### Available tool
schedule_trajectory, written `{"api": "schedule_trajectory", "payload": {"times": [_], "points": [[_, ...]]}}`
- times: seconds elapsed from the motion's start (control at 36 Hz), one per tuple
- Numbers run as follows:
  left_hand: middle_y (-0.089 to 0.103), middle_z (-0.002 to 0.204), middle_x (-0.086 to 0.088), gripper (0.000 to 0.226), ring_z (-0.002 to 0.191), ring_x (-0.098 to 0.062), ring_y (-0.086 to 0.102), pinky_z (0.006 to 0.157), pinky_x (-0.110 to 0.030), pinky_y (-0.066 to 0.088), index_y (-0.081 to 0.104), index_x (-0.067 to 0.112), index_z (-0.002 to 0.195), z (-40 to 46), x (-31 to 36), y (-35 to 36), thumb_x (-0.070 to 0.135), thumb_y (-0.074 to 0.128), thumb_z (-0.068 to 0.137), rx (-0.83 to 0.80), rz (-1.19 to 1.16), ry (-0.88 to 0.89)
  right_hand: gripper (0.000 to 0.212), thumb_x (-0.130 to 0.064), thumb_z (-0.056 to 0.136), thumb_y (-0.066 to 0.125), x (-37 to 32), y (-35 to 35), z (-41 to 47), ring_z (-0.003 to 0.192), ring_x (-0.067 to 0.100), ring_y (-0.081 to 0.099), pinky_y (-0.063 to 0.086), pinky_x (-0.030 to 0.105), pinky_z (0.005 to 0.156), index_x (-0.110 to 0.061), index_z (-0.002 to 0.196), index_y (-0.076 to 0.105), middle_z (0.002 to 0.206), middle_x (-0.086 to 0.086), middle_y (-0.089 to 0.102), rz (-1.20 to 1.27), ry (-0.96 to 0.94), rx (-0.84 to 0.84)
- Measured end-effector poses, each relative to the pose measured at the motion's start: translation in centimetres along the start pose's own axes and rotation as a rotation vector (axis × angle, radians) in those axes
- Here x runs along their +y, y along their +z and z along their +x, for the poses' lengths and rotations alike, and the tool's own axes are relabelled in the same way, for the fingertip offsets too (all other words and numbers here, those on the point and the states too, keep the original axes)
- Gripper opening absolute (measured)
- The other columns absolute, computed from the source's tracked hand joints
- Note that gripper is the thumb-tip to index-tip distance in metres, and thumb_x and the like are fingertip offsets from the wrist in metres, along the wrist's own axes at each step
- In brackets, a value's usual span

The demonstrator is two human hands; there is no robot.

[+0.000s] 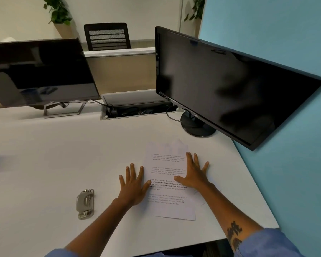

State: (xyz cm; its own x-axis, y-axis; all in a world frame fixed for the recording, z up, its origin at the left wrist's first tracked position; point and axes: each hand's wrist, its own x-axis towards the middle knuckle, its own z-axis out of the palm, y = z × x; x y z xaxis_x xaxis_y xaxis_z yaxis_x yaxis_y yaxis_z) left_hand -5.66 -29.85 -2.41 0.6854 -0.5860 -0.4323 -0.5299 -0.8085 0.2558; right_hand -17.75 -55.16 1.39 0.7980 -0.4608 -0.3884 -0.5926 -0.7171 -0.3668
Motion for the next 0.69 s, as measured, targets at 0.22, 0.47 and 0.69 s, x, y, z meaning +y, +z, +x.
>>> {"api": "schedule_trajectory", "payload": {"times": [0.22, 0.47, 0.69], "points": [[-0.031, 0.169, -0.013, 0.084, 0.156, -0.037, -0.028, 0.127, -0.063, -0.007, -0.015, 0.024, 0.165, 0.2, -0.1, 0.1, 0.069, 0.018, 0.102, 0.01, -0.015, 0.002, 0.123, -0.063, 0.092, 0.069, -0.8, -0.5, 0.9, 0.164, 0.028, -0.013, -0.012, 0.073, 0.122, -0.013, 0.166, -0.016, 0.178, 0.008, -0.009, 0.027, -0.035, 0.009], [-0.033, 0.167, -0.017, 0.109, 0.155, -0.039, -0.03, 0.125, -0.061, -0.01, -0.017, 0.025, 0.164, -0.5, -0.5, 0.8, 0.083, 0.037, 0.089, 0.032, -0.019, 0.043, 0.106, -0.048, 0.096, 0.07, -1.6, -1.8, 2.3, 0.163, 0.031, 0.012, -0.002, 0.065, 0.129, -0.016, 0.168, -0.001, 0.175, 0.013, 0.018, 0.131, 0.035, 0.108], [-0.032, 0.168, -0.017, 0.115, 0.156, -0.038, -0.029, 0.126, -0.061, -0.008, -0.018, 0.026, 0.164, -0.5, -0.7, 0.9, 0.089, 0.037, 0.084, 0.037, -0.009, 0.036, 0.107, -0.044, 0.092, 0.078, -2.5, -3.8, 4.5, 0.159, 0.034, 0.021, 0.018, 0.06, 0.129, -0.015, 0.167, 0.008, 0.17, 0.014, 0.029, 0.074, -0.05, 0.124]]}}
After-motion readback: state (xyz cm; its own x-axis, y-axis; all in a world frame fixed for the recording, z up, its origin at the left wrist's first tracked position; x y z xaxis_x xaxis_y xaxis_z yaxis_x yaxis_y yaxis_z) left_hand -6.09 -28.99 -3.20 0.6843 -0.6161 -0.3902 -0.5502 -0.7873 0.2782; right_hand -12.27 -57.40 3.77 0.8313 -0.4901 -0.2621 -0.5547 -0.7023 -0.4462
